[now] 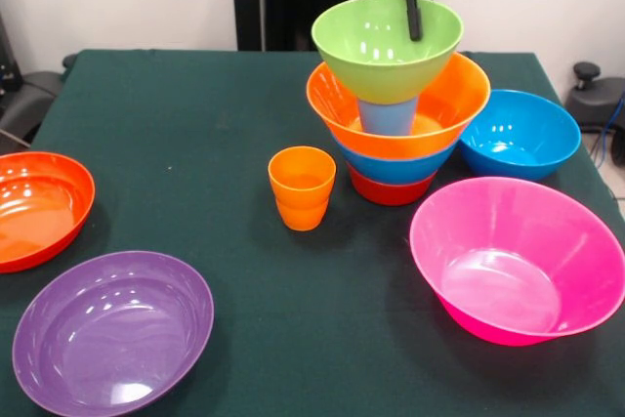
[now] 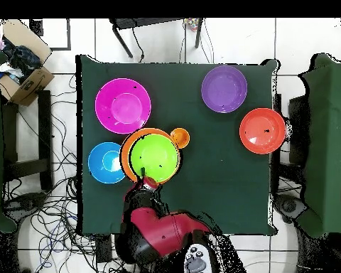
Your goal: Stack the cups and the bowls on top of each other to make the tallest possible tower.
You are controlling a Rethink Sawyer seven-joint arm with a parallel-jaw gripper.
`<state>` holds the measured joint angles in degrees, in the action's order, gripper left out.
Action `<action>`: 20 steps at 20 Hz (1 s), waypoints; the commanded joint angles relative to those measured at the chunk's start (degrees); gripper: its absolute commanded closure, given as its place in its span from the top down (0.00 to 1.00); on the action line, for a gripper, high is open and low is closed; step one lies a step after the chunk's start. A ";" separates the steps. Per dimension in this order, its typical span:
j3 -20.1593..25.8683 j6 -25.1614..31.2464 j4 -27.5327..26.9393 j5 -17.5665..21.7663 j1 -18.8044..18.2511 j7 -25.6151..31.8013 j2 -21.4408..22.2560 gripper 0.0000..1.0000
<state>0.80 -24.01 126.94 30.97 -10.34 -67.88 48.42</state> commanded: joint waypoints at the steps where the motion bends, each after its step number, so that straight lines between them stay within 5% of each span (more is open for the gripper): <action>1: 3.42 0.49 -1.60 2.67 -1.12 -10.56 -0.31 0.00; 3: 4.10 1.22 -1.13 1.88 -1.79 -11.67 -0.09 0.00; 4: 4.43 1.59 -0.90 1.49 -2.13 -12.22 0.02 1.00; 20: 4.66 0.79 -0.90 3.54 -1.75 -12.63 0.34 1.00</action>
<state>1.31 -24.06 126.94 31.26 -11.92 -70.51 48.69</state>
